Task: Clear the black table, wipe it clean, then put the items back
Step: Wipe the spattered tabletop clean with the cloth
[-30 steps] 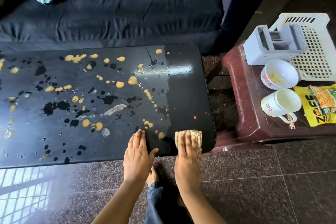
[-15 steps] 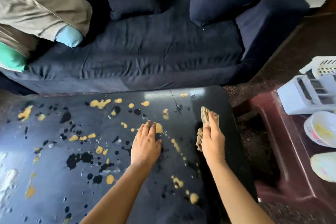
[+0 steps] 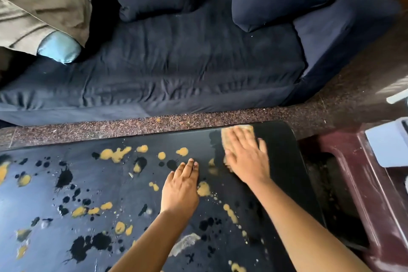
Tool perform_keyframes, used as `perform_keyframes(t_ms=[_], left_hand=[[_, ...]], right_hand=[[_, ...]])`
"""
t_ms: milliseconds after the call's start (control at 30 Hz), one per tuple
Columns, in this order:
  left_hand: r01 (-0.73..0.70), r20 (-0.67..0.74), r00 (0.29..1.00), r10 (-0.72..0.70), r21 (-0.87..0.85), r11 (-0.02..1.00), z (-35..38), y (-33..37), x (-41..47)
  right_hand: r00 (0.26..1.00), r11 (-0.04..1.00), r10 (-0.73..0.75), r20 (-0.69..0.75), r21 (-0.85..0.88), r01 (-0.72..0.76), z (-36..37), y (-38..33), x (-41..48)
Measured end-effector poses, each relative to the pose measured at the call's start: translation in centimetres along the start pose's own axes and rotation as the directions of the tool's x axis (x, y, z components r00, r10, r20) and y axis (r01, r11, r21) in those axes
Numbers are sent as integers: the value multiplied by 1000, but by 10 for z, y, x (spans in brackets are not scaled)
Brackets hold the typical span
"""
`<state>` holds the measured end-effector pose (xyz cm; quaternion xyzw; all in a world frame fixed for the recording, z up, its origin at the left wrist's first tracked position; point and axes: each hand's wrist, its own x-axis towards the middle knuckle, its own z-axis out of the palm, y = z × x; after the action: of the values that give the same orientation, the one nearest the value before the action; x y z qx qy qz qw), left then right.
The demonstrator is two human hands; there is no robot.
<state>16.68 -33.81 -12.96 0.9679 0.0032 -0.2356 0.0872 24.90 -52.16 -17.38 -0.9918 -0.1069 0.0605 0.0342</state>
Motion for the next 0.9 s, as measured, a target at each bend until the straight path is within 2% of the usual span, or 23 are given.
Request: perform_keyframes(t_ms=[67,133,233,300,333,367,467,533,567,667,733,767,833,900], left_hand=[[-21,-11,1000,21,-1,1000,2,-2,0],[-29,-25,999,29,1,1000,4,-4,0],[-40,-30,999,40,16,999,6,-5,0],[-54,-37,998,55,19,998,5,-6,0],[-62,-37,997,62,20,998,4,-8,2],[-74,-43,996,75,22,997,3,-10,2],[-95,-30,995,96,24,995,4,-13,2],[-82,-26,996,82,-1,997,9,-13,0],[-77,-26,997,77,-9,997,10,-12,-1],[-76,-111,991,73,-26,997,13,-10,-1],[-75,-56,996,73,-38,996,14,-11,-4],[-81,-42,996,80,-36,996,16,-12,-3],[-91,-76,993,89,-22,996,15,-14,-2],[-89,-91,992,88,-7,996,16,-14,-1]], right_hand=[[990,990,140,1,34,-140,2,11,5],[982,979,189,-4,84,-188,5,-9,12],[999,996,3,34,93,-6,9,-42,17],[987,990,-136,80,48,133,5,-33,17],[984,988,-153,95,19,152,3,-20,18],[987,992,-122,104,-3,122,2,-6,18],[983,985,172,62,26,-173,-2,11,17],[969,967,244,34,71,-246,-4,-13,21],[981,976,195,26,91,-196,-2,-30,23],[988,987,-137,74,98,130,2,-57,23],[973,980,-199,119,45,195,2,-39,23],[982,989,-145,123,19,144,3,-25,22],[993,996,86,75,24,-88,0,-2,17],[954,953,292,69,64,-296,-3,-3,16]])
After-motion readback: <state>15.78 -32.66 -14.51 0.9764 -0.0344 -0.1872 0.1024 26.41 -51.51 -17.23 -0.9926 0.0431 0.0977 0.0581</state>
